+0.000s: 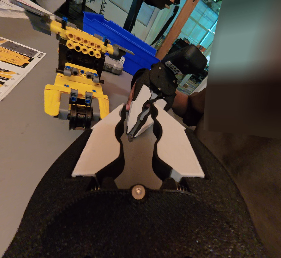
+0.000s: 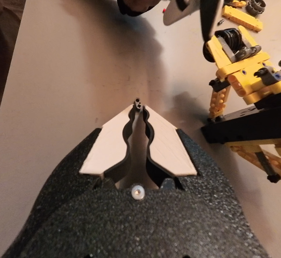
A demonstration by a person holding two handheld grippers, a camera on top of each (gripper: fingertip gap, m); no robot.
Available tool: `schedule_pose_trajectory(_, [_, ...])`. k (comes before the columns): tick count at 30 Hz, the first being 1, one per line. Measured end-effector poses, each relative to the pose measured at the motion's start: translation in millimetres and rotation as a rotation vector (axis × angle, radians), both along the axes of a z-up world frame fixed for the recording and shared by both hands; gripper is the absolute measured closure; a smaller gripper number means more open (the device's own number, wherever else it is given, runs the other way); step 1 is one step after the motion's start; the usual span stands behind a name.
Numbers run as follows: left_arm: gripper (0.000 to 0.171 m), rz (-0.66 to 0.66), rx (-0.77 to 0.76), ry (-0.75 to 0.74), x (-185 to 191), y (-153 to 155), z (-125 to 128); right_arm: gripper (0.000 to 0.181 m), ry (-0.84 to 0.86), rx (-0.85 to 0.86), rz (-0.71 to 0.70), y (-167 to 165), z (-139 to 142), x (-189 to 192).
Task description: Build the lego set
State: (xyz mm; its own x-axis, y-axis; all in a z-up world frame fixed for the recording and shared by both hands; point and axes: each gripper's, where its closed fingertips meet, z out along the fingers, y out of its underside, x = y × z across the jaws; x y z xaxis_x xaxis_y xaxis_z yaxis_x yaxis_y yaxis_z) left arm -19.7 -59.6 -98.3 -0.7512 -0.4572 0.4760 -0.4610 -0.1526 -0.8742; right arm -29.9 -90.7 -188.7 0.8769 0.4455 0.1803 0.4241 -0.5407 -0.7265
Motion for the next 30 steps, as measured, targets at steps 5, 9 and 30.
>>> schedule_pose_trajectory(5, [0.143, 0.044, -0.009, -0.028, 3, 9, 6, 0.160, 0.024, 0.000, -0.012, 0, 1, 3])
schedule_pose_trajectory(9, [0.145, 0.062, -0.012, -0.082, 2, 11, 15, 0.156, 0.095, 0.054, -0.019, 1, 14, 4])
schedule_pose_trajectory(30, [0.145, -0.132, 0.175, -0.128, -28, -38, -3, 0.148, 0.514, 0.120, 0.004, 0, 53, 6])
